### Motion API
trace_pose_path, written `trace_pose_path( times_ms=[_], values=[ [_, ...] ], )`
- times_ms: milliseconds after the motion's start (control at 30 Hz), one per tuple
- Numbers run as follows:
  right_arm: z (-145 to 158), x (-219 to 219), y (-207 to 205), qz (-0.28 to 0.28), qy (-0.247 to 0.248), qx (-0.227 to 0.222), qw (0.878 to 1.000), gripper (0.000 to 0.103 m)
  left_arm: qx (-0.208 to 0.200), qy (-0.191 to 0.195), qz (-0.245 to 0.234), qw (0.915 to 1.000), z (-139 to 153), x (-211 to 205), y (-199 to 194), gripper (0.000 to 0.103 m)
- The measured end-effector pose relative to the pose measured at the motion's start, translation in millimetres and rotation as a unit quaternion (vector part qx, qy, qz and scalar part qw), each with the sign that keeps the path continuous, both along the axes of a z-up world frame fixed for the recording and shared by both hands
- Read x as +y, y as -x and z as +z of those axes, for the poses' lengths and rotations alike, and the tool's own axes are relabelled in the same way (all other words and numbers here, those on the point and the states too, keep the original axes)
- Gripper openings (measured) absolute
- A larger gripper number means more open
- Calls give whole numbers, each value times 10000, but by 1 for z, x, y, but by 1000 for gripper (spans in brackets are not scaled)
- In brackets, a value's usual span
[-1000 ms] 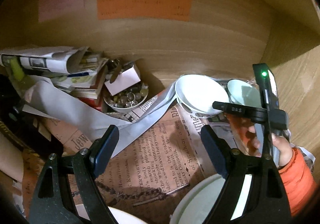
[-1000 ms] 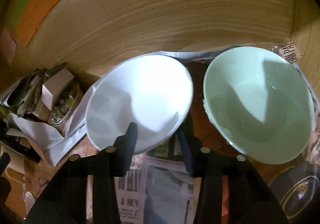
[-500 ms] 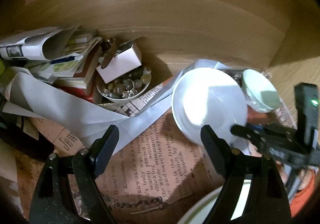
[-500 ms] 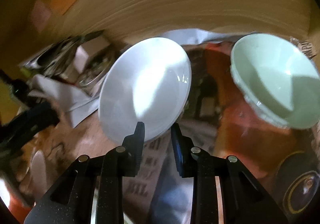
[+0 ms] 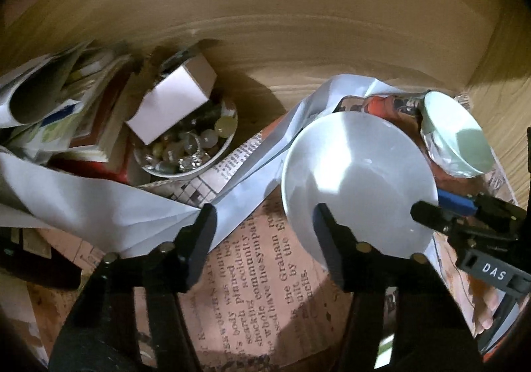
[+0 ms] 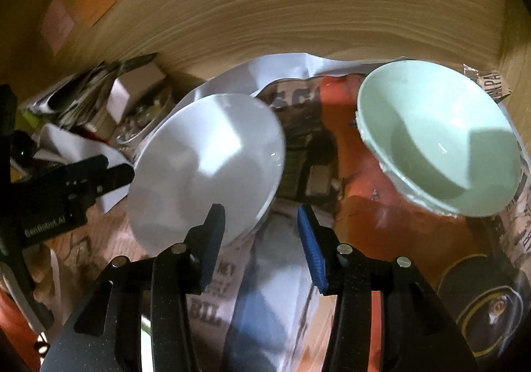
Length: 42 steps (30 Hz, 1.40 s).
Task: Organize plates and bowls
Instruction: 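Close both grippers on the rim of the white spotted bowl, then lift the white spotted bowl with both grippers and carry it toward the pink bowl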
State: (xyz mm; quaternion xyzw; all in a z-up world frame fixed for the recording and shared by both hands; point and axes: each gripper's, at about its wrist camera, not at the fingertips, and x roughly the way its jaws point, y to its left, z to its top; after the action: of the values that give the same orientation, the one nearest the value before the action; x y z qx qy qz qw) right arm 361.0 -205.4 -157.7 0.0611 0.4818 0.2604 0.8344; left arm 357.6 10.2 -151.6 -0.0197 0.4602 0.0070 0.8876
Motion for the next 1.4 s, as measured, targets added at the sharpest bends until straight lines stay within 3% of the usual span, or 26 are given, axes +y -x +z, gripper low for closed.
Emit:
trace_pose_path(
  times_ms=[100,167,300,400,533,833,1400],
  values=[
    [-2,2,-6,-79,-75,-12,9999,41,145,117,-42,9998,-7,1,-8,42],
    [-4,3,-9,-107,-105,5,9999,29,229,187,-45,9996,-12,1,-12,35],
    [-7,9,-12,-59,-194,16,9998,21,273,411,-109,9987,-15,1,-15,24],
    [-4,14,-9,-6,-109,-122,9999,18,297,471,-220,9982,-15,-4,-14,9],
    [-2,19,-6,-2,9,-221,9998,18,231,201,-249,9992,-15,-15,-13,9],
    [14,19,11,76,90,-498,9987,18,-41,28,-340,9994,5,-16,16,9],
    [67,10,77,90,-194,-1181,9928,18,-948,295,-347,9945,57,-8,116,9]
  ],
)
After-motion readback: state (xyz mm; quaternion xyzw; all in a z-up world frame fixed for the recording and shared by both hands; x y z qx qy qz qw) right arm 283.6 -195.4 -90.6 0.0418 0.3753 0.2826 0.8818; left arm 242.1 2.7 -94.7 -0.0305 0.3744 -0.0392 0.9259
